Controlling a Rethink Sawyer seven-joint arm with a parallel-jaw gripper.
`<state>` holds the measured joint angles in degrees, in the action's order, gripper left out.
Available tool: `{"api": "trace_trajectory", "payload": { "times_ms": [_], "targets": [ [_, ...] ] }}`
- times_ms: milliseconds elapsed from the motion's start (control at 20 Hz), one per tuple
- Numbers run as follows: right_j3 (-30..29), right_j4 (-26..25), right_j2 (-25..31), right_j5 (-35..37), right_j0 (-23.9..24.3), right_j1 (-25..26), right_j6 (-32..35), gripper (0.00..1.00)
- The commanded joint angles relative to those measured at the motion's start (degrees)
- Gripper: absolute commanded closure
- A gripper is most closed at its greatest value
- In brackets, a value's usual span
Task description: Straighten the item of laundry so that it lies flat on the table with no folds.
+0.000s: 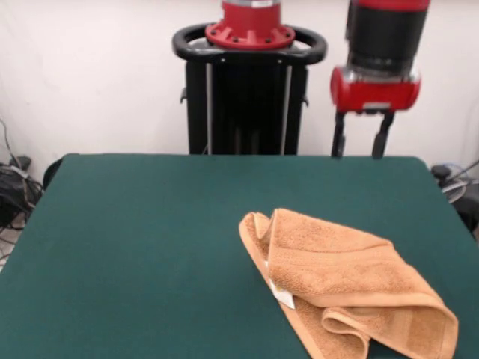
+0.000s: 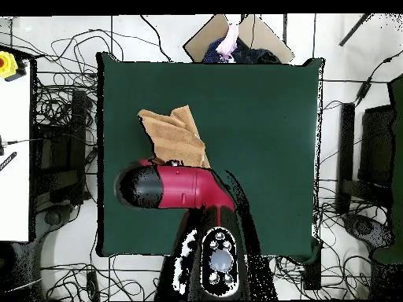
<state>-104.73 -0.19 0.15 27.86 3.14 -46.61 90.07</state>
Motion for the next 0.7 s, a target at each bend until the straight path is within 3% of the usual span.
{"api": "trace_trajectory", "payload": {
  "times_ms": [50, 400, 700],
  "targets": [
    [6.3, -1.8, 2.6, -2.6, 1.5, 8.2, 5.8, 0.0],
    [8.8, -0.6, 2.9, -10.4, 0.4, 15.1, 8.9, 0.0],
    [13.9, -0.7, 3.2, -4.0, 1.1, 15.9, 4.9, 0.0]
  ]
}}
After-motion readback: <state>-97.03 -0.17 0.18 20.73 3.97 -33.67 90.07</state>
